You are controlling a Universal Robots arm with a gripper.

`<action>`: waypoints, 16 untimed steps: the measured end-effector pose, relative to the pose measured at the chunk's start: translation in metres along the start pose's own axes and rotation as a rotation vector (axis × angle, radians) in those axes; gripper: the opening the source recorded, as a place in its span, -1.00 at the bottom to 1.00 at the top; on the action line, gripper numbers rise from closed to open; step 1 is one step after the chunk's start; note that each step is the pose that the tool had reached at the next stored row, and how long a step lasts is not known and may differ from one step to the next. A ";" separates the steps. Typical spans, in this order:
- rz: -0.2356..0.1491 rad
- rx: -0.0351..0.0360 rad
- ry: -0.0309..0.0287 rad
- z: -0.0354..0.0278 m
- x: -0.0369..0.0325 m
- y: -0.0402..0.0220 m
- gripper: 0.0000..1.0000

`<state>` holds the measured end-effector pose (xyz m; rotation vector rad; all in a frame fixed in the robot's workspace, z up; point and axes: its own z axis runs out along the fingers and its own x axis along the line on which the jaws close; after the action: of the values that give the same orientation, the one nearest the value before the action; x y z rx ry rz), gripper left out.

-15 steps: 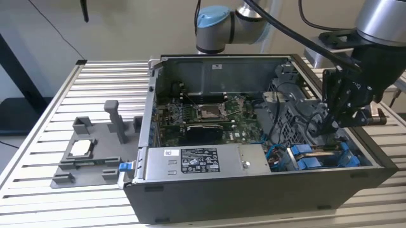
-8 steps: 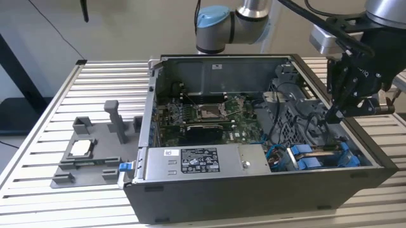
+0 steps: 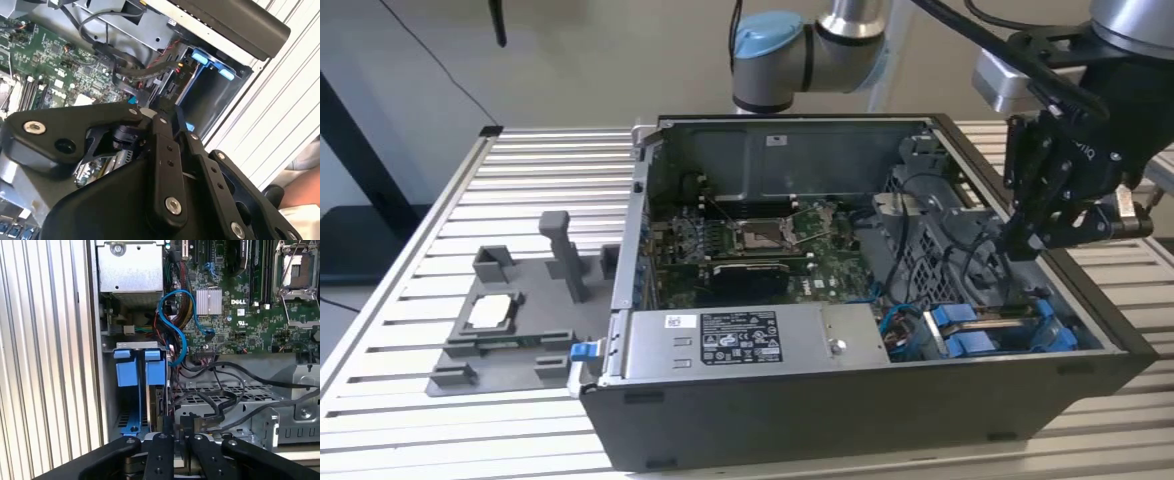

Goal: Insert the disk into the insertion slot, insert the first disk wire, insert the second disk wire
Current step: 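Insert the second disk wire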

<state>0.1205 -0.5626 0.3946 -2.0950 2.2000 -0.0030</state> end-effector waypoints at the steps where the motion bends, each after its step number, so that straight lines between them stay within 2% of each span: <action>1: 0.000 -0.0008 -0.0155 0.0001 0.0000 -0.0004 -0.51; 2: 0.000 -0.0014 -0.0287 0.0001 0.0000 -0.0006 -0.51; 5: 0.001 -0.0041 -0.0829 0.0001 -0.0001 -0.0015 -0.51; 6: 0.002 -0.0046 -0.0953 0.0002 -0.0001 -0.0021 -0.51; 7: 0.002 -0.0049 -0.0989 0.0003 -0.0001 -0.0033 -0.51; 8: 0.002 -0.0056 -0.1000 0.0006 -0.0002 -0.0069 -0.47; 9: 0.002 -0.0079 -0.0999 0.0008 -0.0002 -0.0091 -0.47; 10: 0.003 -0.0118 -0.0997 0.0009 -0.0002 -0.0116 -0.34; 16: 0.005 -0.0286 -0.0988 0.0021 0.0010 -0.0284 -0.34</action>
<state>0.1489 -0.5648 0.3945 -2.0573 2.1605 0.1303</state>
